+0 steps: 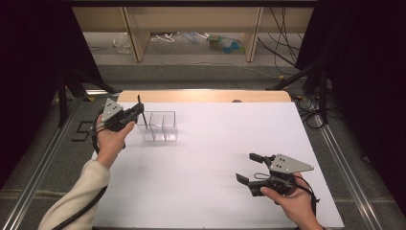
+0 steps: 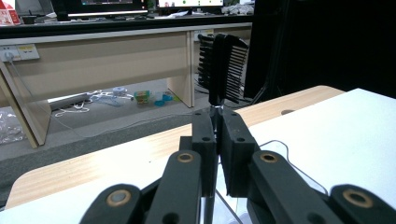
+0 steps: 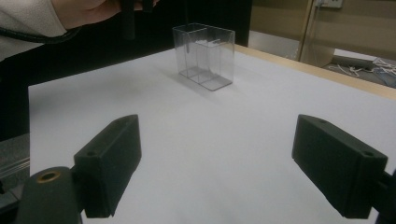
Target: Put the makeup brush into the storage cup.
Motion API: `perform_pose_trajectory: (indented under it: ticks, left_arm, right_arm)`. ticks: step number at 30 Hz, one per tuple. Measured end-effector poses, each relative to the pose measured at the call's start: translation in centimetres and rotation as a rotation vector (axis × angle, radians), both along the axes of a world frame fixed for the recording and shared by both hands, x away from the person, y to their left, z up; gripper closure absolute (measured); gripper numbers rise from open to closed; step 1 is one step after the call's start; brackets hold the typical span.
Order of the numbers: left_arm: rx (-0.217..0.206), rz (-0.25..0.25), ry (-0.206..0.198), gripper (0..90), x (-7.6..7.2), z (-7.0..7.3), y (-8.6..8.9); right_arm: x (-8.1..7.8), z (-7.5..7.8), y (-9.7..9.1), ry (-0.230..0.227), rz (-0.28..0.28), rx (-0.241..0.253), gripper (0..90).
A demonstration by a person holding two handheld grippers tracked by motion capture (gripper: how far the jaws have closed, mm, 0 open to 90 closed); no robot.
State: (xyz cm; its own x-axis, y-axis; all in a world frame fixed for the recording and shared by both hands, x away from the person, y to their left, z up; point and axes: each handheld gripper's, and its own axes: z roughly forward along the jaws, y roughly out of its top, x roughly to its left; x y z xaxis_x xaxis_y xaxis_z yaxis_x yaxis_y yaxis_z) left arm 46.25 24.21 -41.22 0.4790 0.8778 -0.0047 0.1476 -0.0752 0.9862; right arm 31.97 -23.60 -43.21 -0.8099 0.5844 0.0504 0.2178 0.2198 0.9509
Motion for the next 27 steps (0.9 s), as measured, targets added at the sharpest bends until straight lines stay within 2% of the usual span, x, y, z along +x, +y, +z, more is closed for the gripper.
perform_pose_trajectory:
  ticks: [5,8,9,12,14,16,24,27]
  left_arm:
    - [-0.004,-0.001,0.004,84.9,0.06,-0.22,-0.12]
    - [0.009,-0.004,0.002,84.9,0.11,-0.27,-0.02]
    - [-0.004,0.000,0.011,84.9,0.06,-0.33,-0.11]
    - [0.012,-0.002,0.008,84.8,0.15,-0.42,0.01]
    - [0.000,0.001,0.016,84.8,0.14,-0.52,-0.04]
    - [0.009,0.001,0.013,84.8,0.18,-0.55,0.03]
    - [-0.002,0.004,0.022,84.8,0.19,-0.72,-0.01]
    - [0.008,0.003,0.023,84.8,0.25,-0.80,0.08]
  right_arm:
    - [0.01,0.00,0.00,0.000,-0.001,0.001,16.9]
    - [0.00,0.00,0.00,0.000,0.000,0.000,16.9]
    - [0.00,0.00,0.00,-0.001,-0.001,0.000,16.9]
    - [0.00,0.00,-0.01,0.000,-0.001,0.000,16.9]
    - [0.00,0.00,-0.01,0.000,0.001,-0.001,16.9]
    - [0.00,-0.01,-0.01,0.000,0.000,-0.001,16.9]
    - [0.00,-0.01,-0.01,0.000,0.000,-0.001,16.8]
    - [0.01,-0.01,0.00,0.001,0.001,0.000,16.9]
